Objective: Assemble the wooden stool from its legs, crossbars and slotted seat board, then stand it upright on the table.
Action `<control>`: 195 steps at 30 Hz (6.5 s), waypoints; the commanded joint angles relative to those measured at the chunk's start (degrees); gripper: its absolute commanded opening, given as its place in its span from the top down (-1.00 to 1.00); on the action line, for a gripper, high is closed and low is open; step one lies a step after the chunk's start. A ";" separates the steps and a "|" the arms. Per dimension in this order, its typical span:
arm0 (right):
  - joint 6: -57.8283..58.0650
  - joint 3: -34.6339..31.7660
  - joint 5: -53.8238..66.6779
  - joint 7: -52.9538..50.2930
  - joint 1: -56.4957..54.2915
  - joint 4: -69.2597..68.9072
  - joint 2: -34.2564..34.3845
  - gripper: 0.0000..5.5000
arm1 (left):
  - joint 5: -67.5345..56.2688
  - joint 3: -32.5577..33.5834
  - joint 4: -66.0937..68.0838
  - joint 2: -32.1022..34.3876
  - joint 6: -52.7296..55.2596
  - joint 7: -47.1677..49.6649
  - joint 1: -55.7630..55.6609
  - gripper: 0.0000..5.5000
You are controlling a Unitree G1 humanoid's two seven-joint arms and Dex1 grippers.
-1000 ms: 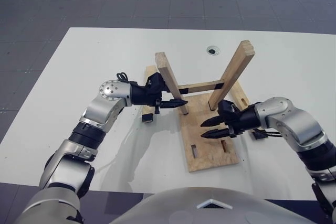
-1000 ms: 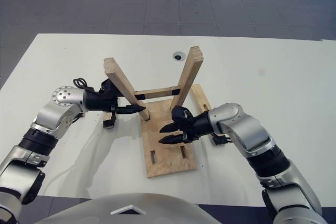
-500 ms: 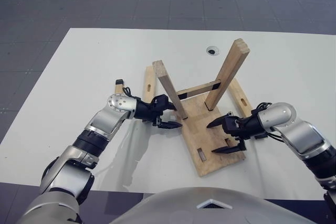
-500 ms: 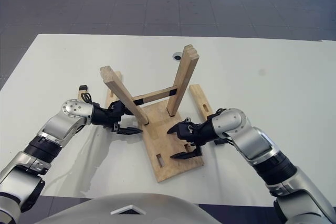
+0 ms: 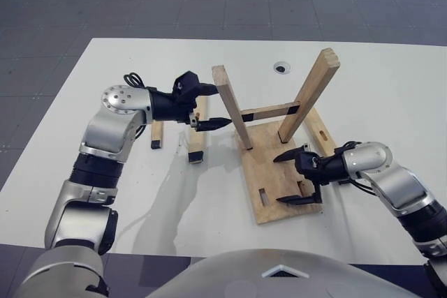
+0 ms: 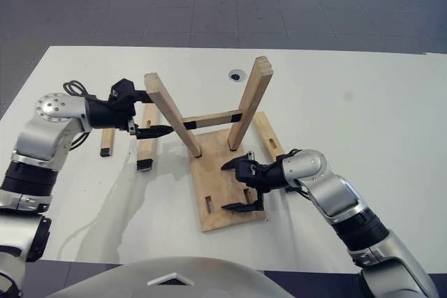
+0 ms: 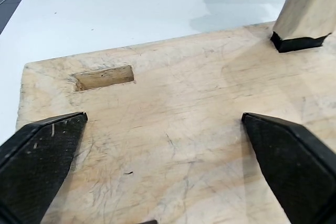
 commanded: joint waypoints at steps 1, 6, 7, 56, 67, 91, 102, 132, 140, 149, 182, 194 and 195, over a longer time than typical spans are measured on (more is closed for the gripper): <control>5.84 0.74 -5.95 -7.98 2.71 4.76 1.12 -0.99 | -3.66 4.11 -9.18 5.82 5.82 -2.24 2.74 -0.58; 7.80 0.15 -5.18 -11.82 3.19 4.31 2.86 -0.99 | -10.79 15.00 -15.24 6.79 14.26 5.18 1.26 -0.58; 8.24 0.13 -4.84 -12.42 3.64 3.78 3.03 -0.99 | -12.16 17.59 -14.80 5.57 16.56 9.21 -1.24 -0.58; 10.38 2.88 -5.69 -19.51 5.61 1.12 3.73 -1.00 | -48.11 24.24 -24.17 -35.94 40.41 69.01 -9.45 -0.22; 12.11 3.46 -5.93 -20.90 5.42 0.94 4.22 -1.00 | -25.30 24.20 -6.96 -23.48 35.88 78.59 -24.84 -0.22; 12.64 3.54 -5.92 -22.75 5.39 1.05 4.52 -1.00 | -23.55 11.90 -16.00 -38.38 41.23 73.79 2.54 -0.22; 16.16 2.75 -4.40 -24.14 4.99 3.75 6.55 -1.00 | -28.08 24.77 -17.78 -38.08 33.12 75.05 -19.01 -0.22; 38.19 -22.50 8.91 -46.52 -20.52 -7.89 33.24 -1.00 | -14.13 26.69 -31.88 -23.01 35.43 85.33 19.38 -0.22; 47.31 -24.88 11.65 -50.92 -17.94 -18.28 34.22 -1.00 | -7.69 26.13 -17.75 -20.23 30.59 74.00 27.00 -0.22; 49.17 -24.55 12.96 -53.09 -17.78 -20.06 35.94 -1.00 | -4.24 25.19 -4.14 -22.35 23.76 66.24 28.75 -0.22; 48.58 -23.56 13.65 -55.83 -17.54 -19.82 37.56 -1.00 | 0.16 25.37 -1.47 -32.87 25.37 66.92 27.76 0.14; 49.36 -26.24 14.85 -56.51 -20.63 -19.31 38.23 -1.00 | 3.44 25.52 2.43 -30.67 19.28 63.35 33.87 0.49; 49.49 -26.73 15.18 -56.47 -20.84 -19.17 38.48 -1.00 | 3.37 26.09 0.12 -30.72 16.76 63.44 33.72 0.49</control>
